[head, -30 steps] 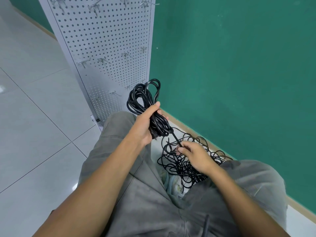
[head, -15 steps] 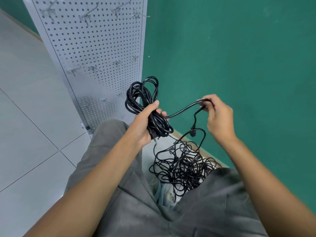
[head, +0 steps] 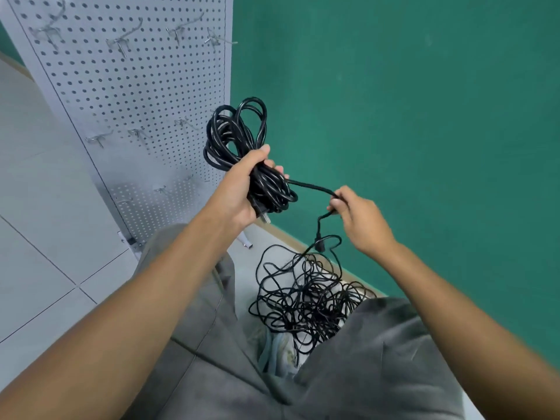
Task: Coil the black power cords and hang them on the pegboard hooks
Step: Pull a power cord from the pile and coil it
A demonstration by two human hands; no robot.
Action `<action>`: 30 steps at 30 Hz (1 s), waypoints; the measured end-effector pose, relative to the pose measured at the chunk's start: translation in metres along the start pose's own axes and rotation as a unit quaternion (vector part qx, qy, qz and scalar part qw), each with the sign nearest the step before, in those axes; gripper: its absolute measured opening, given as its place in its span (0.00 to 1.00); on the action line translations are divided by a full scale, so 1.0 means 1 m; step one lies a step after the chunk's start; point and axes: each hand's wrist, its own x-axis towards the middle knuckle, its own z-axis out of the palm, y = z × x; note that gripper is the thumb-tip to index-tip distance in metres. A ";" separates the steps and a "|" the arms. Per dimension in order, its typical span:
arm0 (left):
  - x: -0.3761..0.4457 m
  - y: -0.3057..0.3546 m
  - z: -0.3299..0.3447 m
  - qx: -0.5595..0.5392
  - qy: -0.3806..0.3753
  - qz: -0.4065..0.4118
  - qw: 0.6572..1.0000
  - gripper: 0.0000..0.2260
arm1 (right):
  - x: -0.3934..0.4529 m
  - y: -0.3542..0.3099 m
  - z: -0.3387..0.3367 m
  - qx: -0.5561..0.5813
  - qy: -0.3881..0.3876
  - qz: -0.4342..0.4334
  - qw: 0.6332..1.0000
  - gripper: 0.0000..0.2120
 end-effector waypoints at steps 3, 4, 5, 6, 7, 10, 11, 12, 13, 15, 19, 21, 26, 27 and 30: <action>0.010 -0.006 -0.006 0.034 0.016 -0.016 0.999 0.14 | -0.005 0.004 0.038 -0.046 -0.113 -0.001 0.993 0.08; 0.014 -0.009 -0.008 0.050 0.021 -0.025 0.998 0.14 | -0.004 0.004 0.051 -0.042 -0.137 -0.004 0.990 0.07; 0.017 -0.012 -0.011 0.066 0.026 -0.033 0.997 0.14 | -0.002 0.003 0.062 -0.028 -0.149 -0.008 0.988 0.06; 0.021 -0.015 -0.013 0.079 0.031 -0.039 0.996 0.14 | 0.001 0.002 0.072 -0.005 -0.153 -0.011 0.988 0.06; 0.024 -0.018 -0.015 0.090 0.035 -0.041 0.995 0.14 | 0.005 0.000 0.082 0.028 -0.148 -0.007 0.989 0.06; 0.032 -0.023 -0.024 0.118 0.044 -0.035 0.991 0.13 | 0.018 -0.010 0.105 0.232 -0.153 0.092 0.956 0.06; 0.036 -0.023 -0.026 0.129 0.051 -0.027 0.990 0.12 | 0.025 -0.010 0.115 0.303 -0.159 0.141 0.929 0.06; 0.039 -0.023 -0.029 0.140 0.060 -0.018 0.988 0.12 | 0.031 -0.009 0.125 0.344 -0.158 0.168 0.910 0.06; 0.041 -0.022 -0.031 0.152 0.070 -0.012 0.986 0.12 | 0.036 -0.006 0.136 0.347 -0.151 0.172 0.910 0.06; 0.045 -0.020 -0.034 0.172 0.089 -0.004 0.981 0.12 | 0.047 -0.002 0.154 0.330 -0.140 0.170 0.918 0.07; 0.052 -0.014 -0.041 0.180 0.102 -0.001 0.978 0.12 | 0.067 -0.013 0.144 0.412 -0.037 0.183 0.892 0.06; 0.055 -0.013 -0.043 0.179 0.104 -0.001 0.978 0.12 | 0.080 -0.012 0.139 0.525 0.020 0.213 0.824 0.08; 0.061 -0.019 -0.053 0.149 0.104 -0.017 0.983 0.12 | 0.085 -0.011 0.143 0.524 0.030 0.225 0.821 0.11; 0.062 -0.018 -0.055 0.141 0.104 -0.019 0.984 0.12 | 0.082 -0.008 0.141 0.471 0.022 0.210 0.856 0.12; 0.063 -0.014 -0.061 0.108 0.095 -0.024 0.989 0.11 | 0.069 0.005 0.132 0.286 -0.032 0.138 0.948 0.12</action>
